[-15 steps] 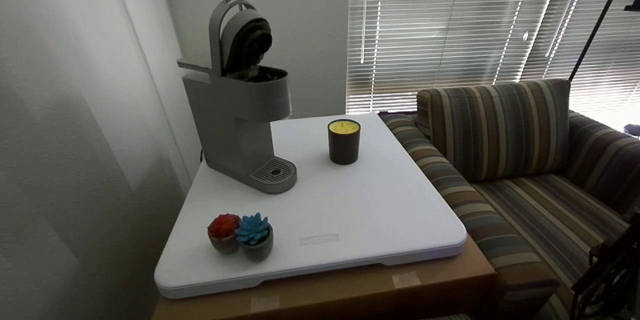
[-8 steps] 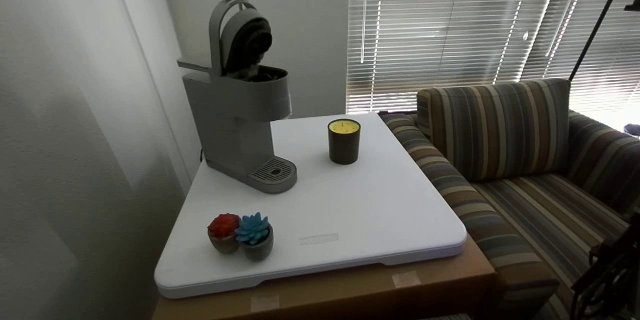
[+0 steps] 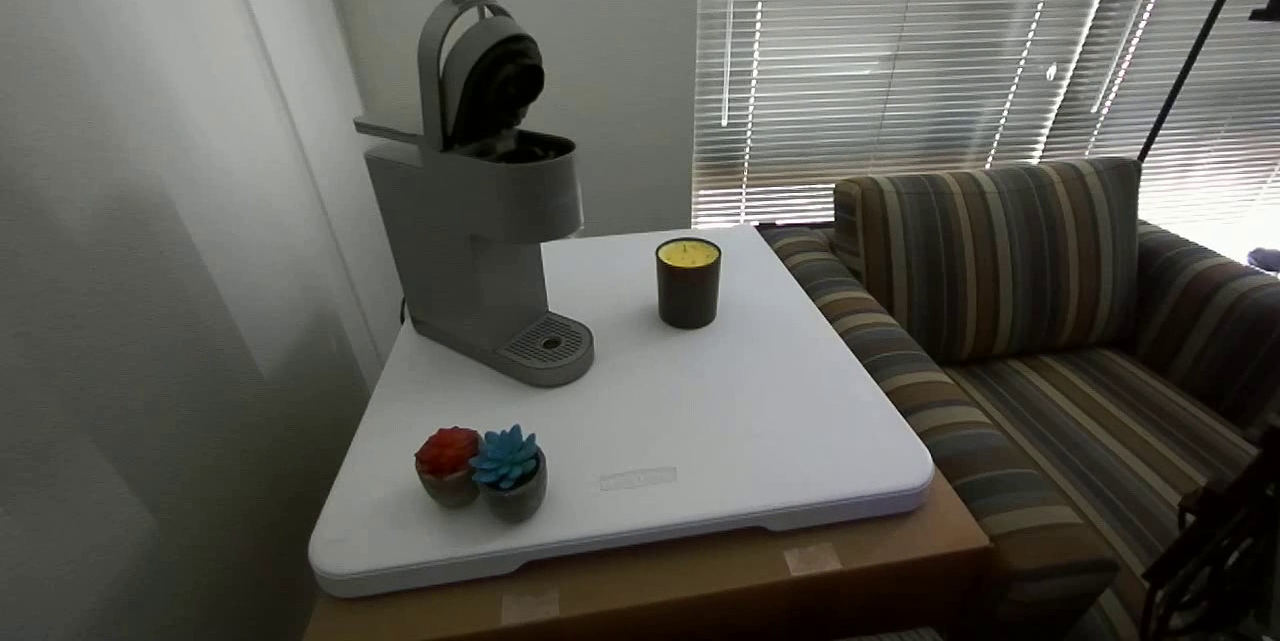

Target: Close the lid of the coffee machine chamber

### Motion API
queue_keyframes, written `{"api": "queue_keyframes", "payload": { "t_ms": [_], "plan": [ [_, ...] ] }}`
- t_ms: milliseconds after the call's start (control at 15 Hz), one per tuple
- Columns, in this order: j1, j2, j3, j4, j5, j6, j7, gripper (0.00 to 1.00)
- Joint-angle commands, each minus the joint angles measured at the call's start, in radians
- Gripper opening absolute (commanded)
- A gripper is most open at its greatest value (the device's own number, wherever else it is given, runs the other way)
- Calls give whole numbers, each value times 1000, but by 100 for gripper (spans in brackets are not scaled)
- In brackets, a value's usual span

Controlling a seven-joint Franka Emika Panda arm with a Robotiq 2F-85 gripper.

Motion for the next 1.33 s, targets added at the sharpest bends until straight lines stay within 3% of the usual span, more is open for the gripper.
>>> {"api": "queue_keyframes", "payload": {
  "t_ms": [0,267,600,1000,1267],
  "plan": [
    [52,109,-44,200,40,-86,-40,61],
    [89,207,-56,326,76,-76,-4,34],
    [117,295,-59,405,131,-97,8,2],
    [165,286,-124,438,95,-174,85,0],
    [175,264,-124,434,89,-249,116,0]
  ]
}}
